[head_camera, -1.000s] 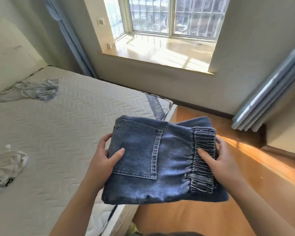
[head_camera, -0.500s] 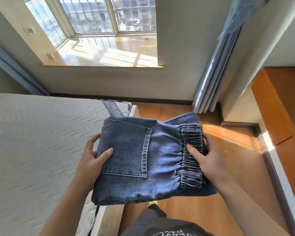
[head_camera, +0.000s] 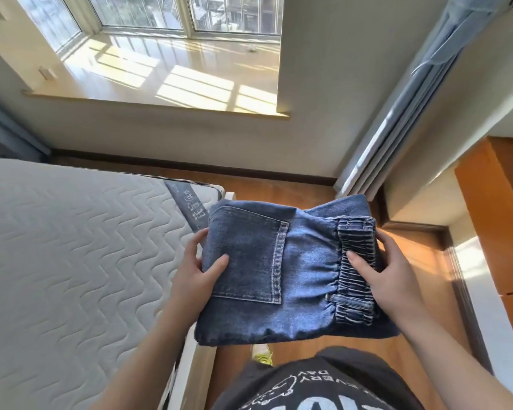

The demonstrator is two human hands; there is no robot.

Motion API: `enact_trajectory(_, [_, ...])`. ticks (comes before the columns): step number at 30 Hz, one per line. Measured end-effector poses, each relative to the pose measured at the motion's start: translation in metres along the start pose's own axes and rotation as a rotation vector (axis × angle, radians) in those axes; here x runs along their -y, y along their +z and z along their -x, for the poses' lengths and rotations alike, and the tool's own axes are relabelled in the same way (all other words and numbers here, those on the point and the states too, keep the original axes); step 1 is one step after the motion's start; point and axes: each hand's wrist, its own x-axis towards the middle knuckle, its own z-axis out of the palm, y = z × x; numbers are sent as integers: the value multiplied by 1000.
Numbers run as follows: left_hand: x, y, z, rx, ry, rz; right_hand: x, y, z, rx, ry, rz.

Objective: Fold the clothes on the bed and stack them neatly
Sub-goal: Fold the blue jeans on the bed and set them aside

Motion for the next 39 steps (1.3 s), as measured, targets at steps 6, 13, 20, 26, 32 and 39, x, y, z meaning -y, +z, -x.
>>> enact_trajectory(6, [-19, 18, -66, 18, 30, 17, 13, 6, -63, -34, -2, 23])
enact_trajectory(13, [-32, 55, -161, 56, -19, 43, 5, 4, -173, -13, 15, 10])
enact_trajectory(20, [-69, 95, -248, -22, -88, 96, 15, 1, -296, 88, 9, -7])
enact_trajectory(26, [-79, 95, -295, -158, -141, 174, 40, 28, -392, 249, -33, 22])
enact_trajectory(32, [-72, 58, -348, -302, -179, 268, 73, 106, -469, 405, -71, 71])
enact_trajectory(39, [-65, 2, -416, -420, -202, 297, 128, 196, -537, 509, -144, 94])
